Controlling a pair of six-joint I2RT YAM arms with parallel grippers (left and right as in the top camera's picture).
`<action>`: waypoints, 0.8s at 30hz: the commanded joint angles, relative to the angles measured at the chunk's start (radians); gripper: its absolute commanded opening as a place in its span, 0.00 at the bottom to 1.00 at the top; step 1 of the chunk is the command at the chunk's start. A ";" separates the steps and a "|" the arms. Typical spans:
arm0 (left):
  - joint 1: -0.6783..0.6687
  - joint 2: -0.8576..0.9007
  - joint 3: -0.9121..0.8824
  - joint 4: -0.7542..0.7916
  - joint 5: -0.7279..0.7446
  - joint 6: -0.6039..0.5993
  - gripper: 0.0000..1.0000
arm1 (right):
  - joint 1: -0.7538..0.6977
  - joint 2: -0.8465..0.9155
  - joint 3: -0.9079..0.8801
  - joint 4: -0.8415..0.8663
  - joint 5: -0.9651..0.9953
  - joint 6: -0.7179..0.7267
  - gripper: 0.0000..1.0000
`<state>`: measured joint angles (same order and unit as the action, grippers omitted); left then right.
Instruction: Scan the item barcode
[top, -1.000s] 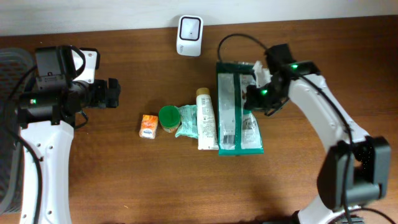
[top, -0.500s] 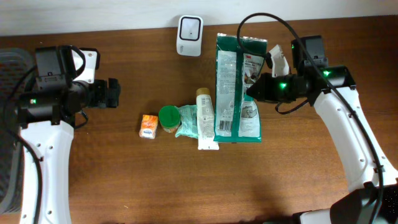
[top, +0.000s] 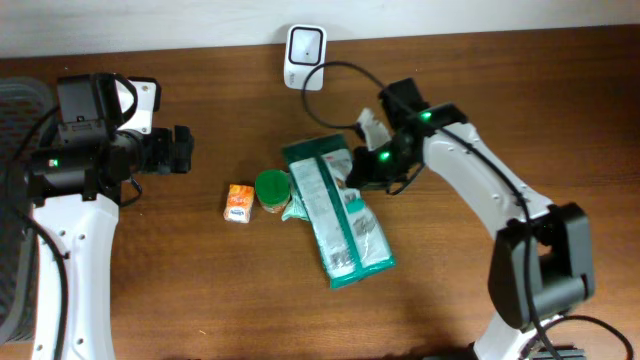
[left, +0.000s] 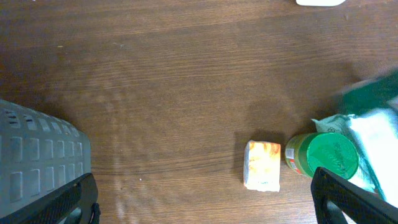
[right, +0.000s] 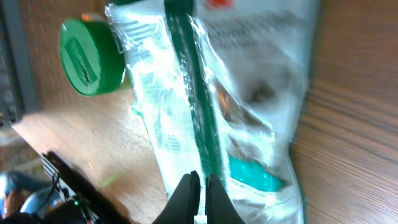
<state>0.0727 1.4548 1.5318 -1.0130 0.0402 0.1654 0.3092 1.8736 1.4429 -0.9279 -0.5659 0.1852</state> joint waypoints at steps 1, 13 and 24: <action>0.004 -0.002 0.008 0.001 -0.003 0.016 0.99 | 0.005 0.037 0.015 0.005 0.024 0.005 0.04; 0.004 -0.002 0.008 0.001 -0.003 0.016 0.99 | -0.270 0.106 -0.027 -0.119 -0.108 -0.435 0.89; 0.005 -0.002 0.008 0.001 -0.003 0.016 0.99 | -0.368 0.286 -0.197 -0.084 -0.304 -0.732 0.91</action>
<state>0.0727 1.4548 1.5318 -1.0126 0.0402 0.1654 -0.0586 2.0941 1.2839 -1.0470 -0.8745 -0.4831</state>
